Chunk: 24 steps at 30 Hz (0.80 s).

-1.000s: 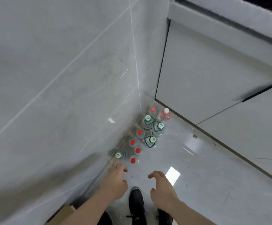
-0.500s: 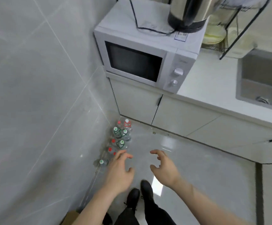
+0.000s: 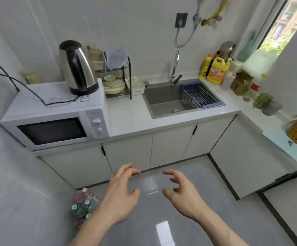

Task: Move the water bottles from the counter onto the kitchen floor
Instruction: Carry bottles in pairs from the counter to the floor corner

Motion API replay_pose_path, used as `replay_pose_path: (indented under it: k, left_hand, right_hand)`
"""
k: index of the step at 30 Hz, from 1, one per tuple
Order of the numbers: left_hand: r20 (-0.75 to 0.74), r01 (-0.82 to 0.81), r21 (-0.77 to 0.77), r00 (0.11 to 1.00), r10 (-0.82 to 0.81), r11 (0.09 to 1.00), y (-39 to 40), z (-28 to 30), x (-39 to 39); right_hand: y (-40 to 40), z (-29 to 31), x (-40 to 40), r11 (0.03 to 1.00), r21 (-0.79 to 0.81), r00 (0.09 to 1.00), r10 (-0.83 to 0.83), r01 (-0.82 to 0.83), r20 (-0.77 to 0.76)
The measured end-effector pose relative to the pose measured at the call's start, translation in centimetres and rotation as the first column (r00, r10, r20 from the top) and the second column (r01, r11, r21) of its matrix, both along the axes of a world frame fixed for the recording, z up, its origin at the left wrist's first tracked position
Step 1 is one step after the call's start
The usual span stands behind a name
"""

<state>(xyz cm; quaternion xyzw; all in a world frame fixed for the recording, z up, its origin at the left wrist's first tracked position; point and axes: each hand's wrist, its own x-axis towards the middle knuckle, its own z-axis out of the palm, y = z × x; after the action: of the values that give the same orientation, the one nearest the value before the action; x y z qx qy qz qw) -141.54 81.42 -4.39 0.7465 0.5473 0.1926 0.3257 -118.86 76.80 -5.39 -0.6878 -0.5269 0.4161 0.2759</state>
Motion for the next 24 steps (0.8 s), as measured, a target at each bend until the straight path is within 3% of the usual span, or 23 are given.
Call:
replay_pose_path:
  k: [8, 17, 24]
  left_hand:
    - [0.047, 0.349, 0.183, 0.931, -0.363, 0.919, -2.9, 8.7, 18.0]
    - [0.011, 0.604, 0.339, 0.764, -0.645, 0.721, -12.4, 13.6, 41.2]
    - [0.0, 0.742, 0.382, 0.596, -0.803, 0.551, -19.1, 16.3, 54.4]
  right_hand:
    - [-9.8, 7.1, 15.4, 0.924, 0.211, 0.946, -0.325, 0.318, -0.004]
    - [-25.1, 11.3, 35.2, 0.783, 0.292, 0.812, -0.583, 0.55, 0.034]
    - [-33.9, 12.9, 44.5, 0.653, 0.353, 0.695, -0.719, 0.67, 0.008]
